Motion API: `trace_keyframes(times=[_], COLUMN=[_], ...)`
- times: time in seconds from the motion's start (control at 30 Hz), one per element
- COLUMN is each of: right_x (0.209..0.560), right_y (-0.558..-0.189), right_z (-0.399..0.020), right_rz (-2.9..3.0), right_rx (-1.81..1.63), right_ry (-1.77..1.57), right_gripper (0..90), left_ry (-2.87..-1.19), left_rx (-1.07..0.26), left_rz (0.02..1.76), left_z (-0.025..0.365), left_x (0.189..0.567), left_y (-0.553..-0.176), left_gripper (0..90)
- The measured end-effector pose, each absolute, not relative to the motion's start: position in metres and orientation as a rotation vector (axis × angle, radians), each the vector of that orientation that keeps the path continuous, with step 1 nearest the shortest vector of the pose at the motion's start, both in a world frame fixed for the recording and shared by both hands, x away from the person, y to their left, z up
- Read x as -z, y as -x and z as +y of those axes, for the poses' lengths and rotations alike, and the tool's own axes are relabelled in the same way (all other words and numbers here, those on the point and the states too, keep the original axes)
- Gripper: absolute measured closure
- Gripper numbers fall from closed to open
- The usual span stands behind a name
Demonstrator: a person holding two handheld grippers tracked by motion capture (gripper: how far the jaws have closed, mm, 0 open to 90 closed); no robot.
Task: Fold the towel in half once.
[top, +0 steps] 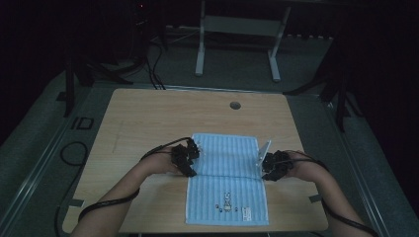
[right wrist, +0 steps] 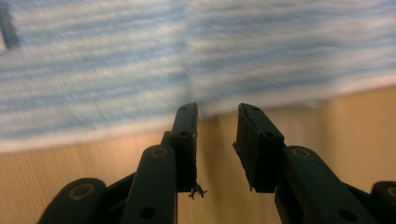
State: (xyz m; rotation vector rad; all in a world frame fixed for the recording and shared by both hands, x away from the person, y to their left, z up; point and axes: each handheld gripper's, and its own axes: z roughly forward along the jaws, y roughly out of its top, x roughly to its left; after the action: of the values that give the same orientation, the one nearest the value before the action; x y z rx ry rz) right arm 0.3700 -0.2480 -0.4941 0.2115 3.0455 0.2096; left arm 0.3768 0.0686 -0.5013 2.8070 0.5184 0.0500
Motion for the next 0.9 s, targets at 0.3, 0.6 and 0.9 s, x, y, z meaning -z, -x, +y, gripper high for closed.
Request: trace_keyframes(times=[0.3, 0.6, 0.9], right_x=[0.467, 0.473, 0.493], right_y=[-0.413, -0.468, -0.500], right_z=[-0.252, -0.226, -0.219], right_rz=[2.982, 2.939, 2.891], right_rx=[-0.223, -0.213, -0.167], right_ry=[-0.261, -0.240, -0.337], right_gripper=[60.6, 59.9, 57.2], left_ry=[-2.798, -2.782, -2.792], left_rx=[-0.148, -0.252, -0.276], left_rz=[0.646, 0.693, 0.754], left_z=[0.086, 0.070, 0.052], left_x=[0.482, 0.482, 0.502], left_y=[-0.413, -0.459, -0.489], left_gripper=[43.8, 44.2, 36.5])
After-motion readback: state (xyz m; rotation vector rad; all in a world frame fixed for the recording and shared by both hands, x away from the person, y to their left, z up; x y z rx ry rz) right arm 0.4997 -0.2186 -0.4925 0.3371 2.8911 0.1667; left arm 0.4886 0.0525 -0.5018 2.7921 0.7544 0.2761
